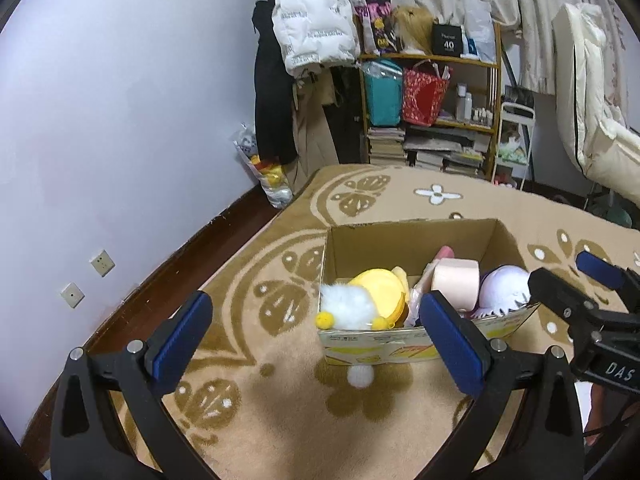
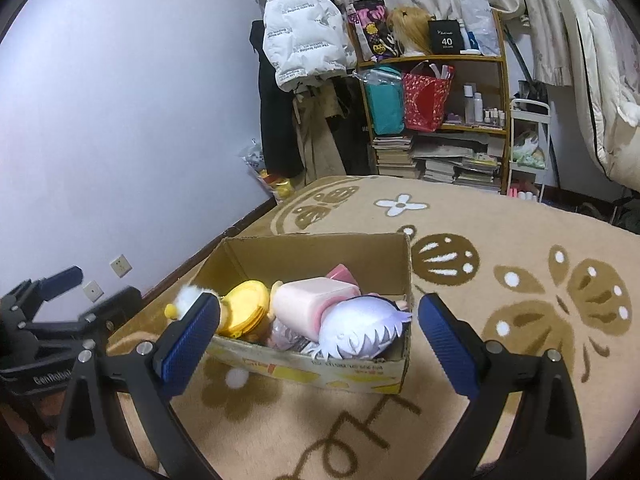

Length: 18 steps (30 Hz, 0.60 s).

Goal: Organize soft objects

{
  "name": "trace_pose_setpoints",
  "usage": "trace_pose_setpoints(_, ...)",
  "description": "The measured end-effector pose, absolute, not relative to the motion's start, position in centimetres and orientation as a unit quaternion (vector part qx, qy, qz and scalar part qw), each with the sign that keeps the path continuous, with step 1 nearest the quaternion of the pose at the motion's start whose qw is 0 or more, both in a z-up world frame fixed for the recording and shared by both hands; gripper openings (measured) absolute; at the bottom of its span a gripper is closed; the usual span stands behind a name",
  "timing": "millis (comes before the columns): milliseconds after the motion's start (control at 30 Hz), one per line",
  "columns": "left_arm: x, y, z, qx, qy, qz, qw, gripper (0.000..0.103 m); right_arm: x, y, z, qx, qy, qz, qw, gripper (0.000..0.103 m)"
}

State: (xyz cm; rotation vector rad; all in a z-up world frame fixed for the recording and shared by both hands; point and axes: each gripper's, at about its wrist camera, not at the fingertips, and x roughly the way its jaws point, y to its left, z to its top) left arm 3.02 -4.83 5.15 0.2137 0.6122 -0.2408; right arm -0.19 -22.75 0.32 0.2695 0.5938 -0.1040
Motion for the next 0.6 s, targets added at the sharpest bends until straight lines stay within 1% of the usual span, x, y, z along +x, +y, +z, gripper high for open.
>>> trace_pose_setpoints(233,1.0,-4.5,6.0,0.124,0.277,-0.119,0.946,0.103,-1.6,-22.0,1.3,0.114,0.283,-0.062,0.95,0.103)
trace_pose_setpoints(400,-0.8,-4.0,6.7,0.12,0.256,-0.124,0.951,0.103,-2.5,-21.7,1.7,0.11,0.281,-0.064,0.951,0.103)
trace_pose_setpoints(600,-2.1,-3.2,6.7,0.122,0.257,-0.126,0.95,0.103,-4.1,-20.9,2.3,0.106,0.271,-0.067,0.954,0.103)
